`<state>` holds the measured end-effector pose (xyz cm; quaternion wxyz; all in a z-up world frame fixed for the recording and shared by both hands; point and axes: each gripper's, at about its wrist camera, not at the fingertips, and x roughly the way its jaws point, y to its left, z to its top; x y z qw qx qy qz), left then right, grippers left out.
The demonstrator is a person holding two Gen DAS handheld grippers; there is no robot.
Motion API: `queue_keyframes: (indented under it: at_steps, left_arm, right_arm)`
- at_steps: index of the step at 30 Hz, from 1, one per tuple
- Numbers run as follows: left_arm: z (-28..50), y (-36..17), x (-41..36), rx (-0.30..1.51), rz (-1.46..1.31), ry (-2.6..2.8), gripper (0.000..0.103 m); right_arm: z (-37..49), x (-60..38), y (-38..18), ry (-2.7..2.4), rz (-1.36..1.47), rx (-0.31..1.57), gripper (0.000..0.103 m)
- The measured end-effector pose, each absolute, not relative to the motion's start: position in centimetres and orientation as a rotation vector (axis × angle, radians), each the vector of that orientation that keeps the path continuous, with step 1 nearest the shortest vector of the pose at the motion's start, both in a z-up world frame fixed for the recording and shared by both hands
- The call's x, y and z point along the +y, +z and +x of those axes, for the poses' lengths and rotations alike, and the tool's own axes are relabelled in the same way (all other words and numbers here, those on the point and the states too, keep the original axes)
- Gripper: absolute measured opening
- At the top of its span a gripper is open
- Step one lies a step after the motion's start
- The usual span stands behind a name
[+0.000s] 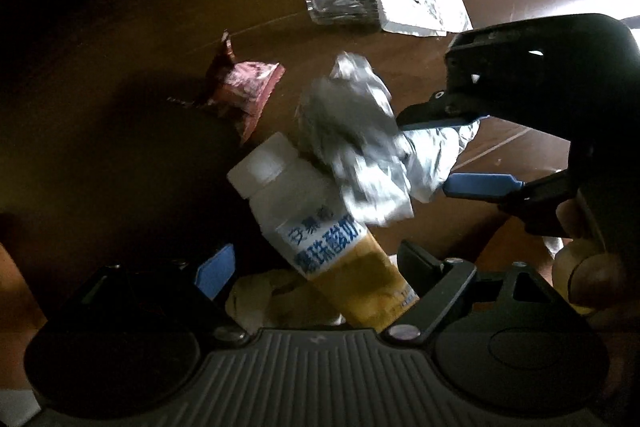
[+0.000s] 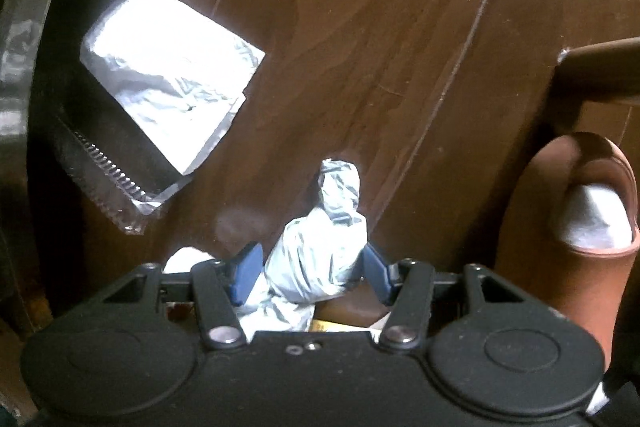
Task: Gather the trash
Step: 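Grasp the white yogurt bottle with the left tool while the right grasps crumpled white tissue, then lift the bottle and tissue and carry them over the green bin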
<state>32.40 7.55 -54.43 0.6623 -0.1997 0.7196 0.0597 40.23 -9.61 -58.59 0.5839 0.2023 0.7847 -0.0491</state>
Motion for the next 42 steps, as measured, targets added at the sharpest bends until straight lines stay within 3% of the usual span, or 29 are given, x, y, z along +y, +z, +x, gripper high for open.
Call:
queue_keyframes:
  at_steps: [4, 13, 20, 42]
  left_arm:
    - [32.5, -55.0, 7.3, 1.628, -0.484, 0.131, 0.067]
    - [32.0, -55.0, 8.6, 1.632, -0.566, 0.196, 0.054]
    - [31.2, -52.5, 9.0, 1.606, -0.640, 0.223, 0.050]
    - [23.9, -28.4, 9.2, 1.261, -0.582, 0.246, 0.050]
  right_arm:
    - [40.0, -9.4, -59.0, -0.116, 0.461, 1.820, 0.053]
    - [39.7, -7.9, -57.9, -0.095, 0.372, 1.787, 0.046]
    - [39.9, -6.9, -54.2, -0.094, 0.287, 1.739, 0.045]
    - [34.7, -10.3, -27.6, 0.234, 0.228, 1.363, 0.045]
